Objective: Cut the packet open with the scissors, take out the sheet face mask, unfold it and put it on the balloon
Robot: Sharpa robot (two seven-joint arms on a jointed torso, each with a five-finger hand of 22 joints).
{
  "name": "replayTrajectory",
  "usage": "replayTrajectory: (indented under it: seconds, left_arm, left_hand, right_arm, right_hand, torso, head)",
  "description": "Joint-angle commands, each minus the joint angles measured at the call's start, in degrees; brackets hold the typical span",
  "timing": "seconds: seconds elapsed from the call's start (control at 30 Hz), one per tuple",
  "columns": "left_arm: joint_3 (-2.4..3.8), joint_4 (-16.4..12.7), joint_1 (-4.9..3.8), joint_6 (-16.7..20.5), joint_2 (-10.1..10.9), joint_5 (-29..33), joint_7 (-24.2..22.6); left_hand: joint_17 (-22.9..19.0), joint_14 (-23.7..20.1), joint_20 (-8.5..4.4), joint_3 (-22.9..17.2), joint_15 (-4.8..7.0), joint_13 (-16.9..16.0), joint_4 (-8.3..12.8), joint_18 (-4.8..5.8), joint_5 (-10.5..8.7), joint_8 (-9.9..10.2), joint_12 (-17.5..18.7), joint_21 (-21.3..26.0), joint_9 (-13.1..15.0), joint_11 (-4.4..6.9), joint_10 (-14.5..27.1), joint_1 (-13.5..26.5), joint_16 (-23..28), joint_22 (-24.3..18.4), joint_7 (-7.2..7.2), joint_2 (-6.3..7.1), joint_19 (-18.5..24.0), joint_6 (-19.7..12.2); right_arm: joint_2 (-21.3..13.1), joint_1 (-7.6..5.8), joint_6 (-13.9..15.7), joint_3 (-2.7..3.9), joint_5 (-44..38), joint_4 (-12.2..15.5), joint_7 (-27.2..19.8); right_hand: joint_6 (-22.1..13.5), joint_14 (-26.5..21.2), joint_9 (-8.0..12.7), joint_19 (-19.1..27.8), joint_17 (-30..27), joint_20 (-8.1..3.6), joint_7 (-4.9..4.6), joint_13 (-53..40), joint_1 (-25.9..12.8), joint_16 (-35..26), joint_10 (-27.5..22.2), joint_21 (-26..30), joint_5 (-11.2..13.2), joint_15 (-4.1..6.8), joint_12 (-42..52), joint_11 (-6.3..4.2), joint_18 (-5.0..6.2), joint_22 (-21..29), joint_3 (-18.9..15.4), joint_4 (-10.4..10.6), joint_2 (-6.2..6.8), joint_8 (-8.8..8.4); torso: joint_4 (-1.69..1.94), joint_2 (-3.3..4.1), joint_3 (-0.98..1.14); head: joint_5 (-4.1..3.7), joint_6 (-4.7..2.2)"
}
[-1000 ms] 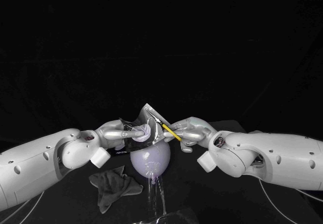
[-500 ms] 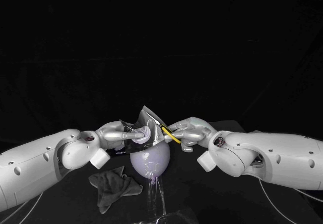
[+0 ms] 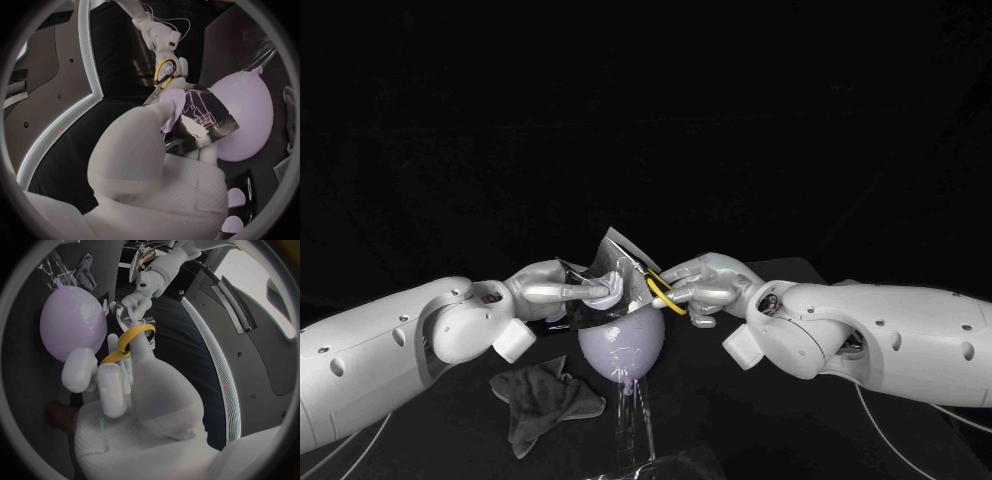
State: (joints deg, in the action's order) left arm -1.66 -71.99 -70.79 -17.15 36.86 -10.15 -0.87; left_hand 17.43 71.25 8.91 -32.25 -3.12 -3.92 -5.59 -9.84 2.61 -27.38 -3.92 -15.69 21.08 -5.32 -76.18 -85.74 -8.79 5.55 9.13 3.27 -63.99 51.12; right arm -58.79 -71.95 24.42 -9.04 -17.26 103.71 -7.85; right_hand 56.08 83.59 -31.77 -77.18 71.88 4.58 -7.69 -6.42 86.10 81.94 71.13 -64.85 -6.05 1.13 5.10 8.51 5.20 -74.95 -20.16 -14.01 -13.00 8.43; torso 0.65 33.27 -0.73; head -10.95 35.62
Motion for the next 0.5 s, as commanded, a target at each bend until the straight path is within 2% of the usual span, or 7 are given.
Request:
replayTrajectory:
  seconds: [0.03, 0.2, 0.4, 0.43, 0.47, 0.5]
  left_arm:
    - [0.0, -0.4, 0.01, -0.8, -0.3, -0.3, 0.2]
    - [0.0, -0.6, -0.01, -0.7, -0.4, -0.3, 0.3]
    - [0.0, -0.9, -0.02, -0.6, -0.4, -0.4, 0.4]
    - [0.0, -0.9, -0.02, -0.6, -0.4, -0.5, 0.4]
    - [0.0, -0.9, -0.03, -0.5, -0.4, -0.5, 0.5]
    - [0.0, -0.9, -0.03, -0.5, -0.4, -0.6, 0.5]
  left_hand:
    - [0.1, 0.4, -0.08, 0.1, 0.11, -0.1, 0.4, -0.67, 0.18, -0.2, -0.3, -0.1, 5.7, -0.02, -0.4, 0.1, -0.2, 0.0, 0.24, -0.57, -0.3, 0.0]
    - [0.1, 0.4, -0.08, 0.1, 0.11, -0.1, 0.4, -0.67, 0.18, -0.2, -0.3, -0.1, 5.7, -0.02, -0.4, 0.1, -0.2, 0.0, 0.24, -0.57, -0.3, 0.0]
    - [0.1, 0.4, -0.08, 0.1, 0.11, -0.1, 0.4, -0.67, 0.18, -0.2, -0.3, -0.1, 5.7, -0.02, -0.4, 0.1, -0.2, 0.0, 0.24, -0.57, -0.3, 0.0]
    - [0.1, 0.4, -0.08, 0.1, 0.11, -0.1, 0.4, -0.67, 0.18, -0.2, -0.3, -0.1, 5.7, -0.02, -0.4, 0.1, -0.2, 0.0, 0.24, -0.57, -0.3, 0.0]
    - [0.1, 0.4, -0.08, 0.1, 0.11, -0.1, 0.4, -0.67, 0.18, -0.2, -0.3, -0.1, 5.7, -0.02, -0.4, 0.1, -0.2, 0.0, 0.24, -0.57, -0.3, 0.0]
    - [0.1, 0.4, -0.08, 0.1, 0.11, -0.1, 0.4, -0.67, 0.18, -0.2, -0.3, -0.1, 5.7, -0.02, -0.4, 0.1, -0.2, 0.0, 0.24, -0.57, -0.3, 0.0]
  right_arm:
    - [0.2, -0.09, -1.5, 0.12, -2.1, 0.3, 1.5]
    - [0.3, -0.07, -1.0, 0.11, -2.7, 0.3, 2.2]
    - [0.3, -0.07, -0.1, 0.11, -2.0, 0.3, 2.0]
    - [0.3, -0.07, 0.1, 0.11, -1.8, 0.3, 2.0]
    - [0.3, -0.07, 0.3, 0.11, -1.7, 0.3, 1.9]
    - [0.3, -0.07, 0.3, 0.11, -1.6, 0.3, 1.9]
  right_hand:
    - [1.5, 2.6, 0.5, -0.1, -0.2, -0.35, 0.25, -0.4, 4.8, -0.2, 11.4, -0.5, -0.5, 0.73, 0.6, -6.17, 0.3, -2.4, 5.3, -2.8, -3.95, 0.24]
    - [1.8, 2.7, 1.5, 0.0, -0.2, -0.45, 0.25, -1.0, 4.1, -0.2, 11.5, -0.7, -0.6, 0.76, 0.2, -6.24, 0.28, -2.7, 7.6, -2.9, -3.78, -0.31]
    - [2.5, 2.7, 2.5, 0.3, -0.2, -0.54, 0.43, -2.8, 2.7, -0.3, 13.2, -0.7, -1.1, 0.93, 1.0, -6.43, 0.32, -2.9, 12.8, -2.7, -4.08, -0.85]
    - [2.7, 2.7, 3.1, 0.4, -0.3, -0.78, 0.83, -4.2, 1.3, -0.3, 13.0, -0.7, -1.1, 0.92, 1.4, -6.41, 0.4, -3.0, 15.7, -3.1, -3.62, -1.24]
    - [3.3, 2.7, 3.3, 0.4, -0.3, -0.79, 0.67, -5.3, 0.6, -0.3, 14.7, -0.7, -1.4, 1.04, 2.6, -7.1, 0.39, -3.0, 17.3, -2.8, -3.57, -1.16]
    - [3.3, 2.7, 3.4, 0.5, -0.2, -0.8, 0.84, -6.0, -0.3, -0.3, 14.5, -0.7, -1.4, 1.22, 2.9, -6.94, 0.37, -3.0, 18.4, -2.9, -3.58, -1.3]
  torso:
    - [0.02, -0.03, 0.0]
    - [-0.01, 0.03, 0.02]
    - [-0.01, 0.04, 0.05]
    - [-0.01, 0.04, 0.05]
    - [-0.01, 0.04, 0.06]
    - [-0.01, 0.02, 0.06]
  head:
    - [-0.15, 0.05]
    - [-0.16, -0.05]
    - [-0.09, 0.05]
    - [-0.09, 0.05]
    - [-0.09, 0.05]
    - [-0.1, 0.05]
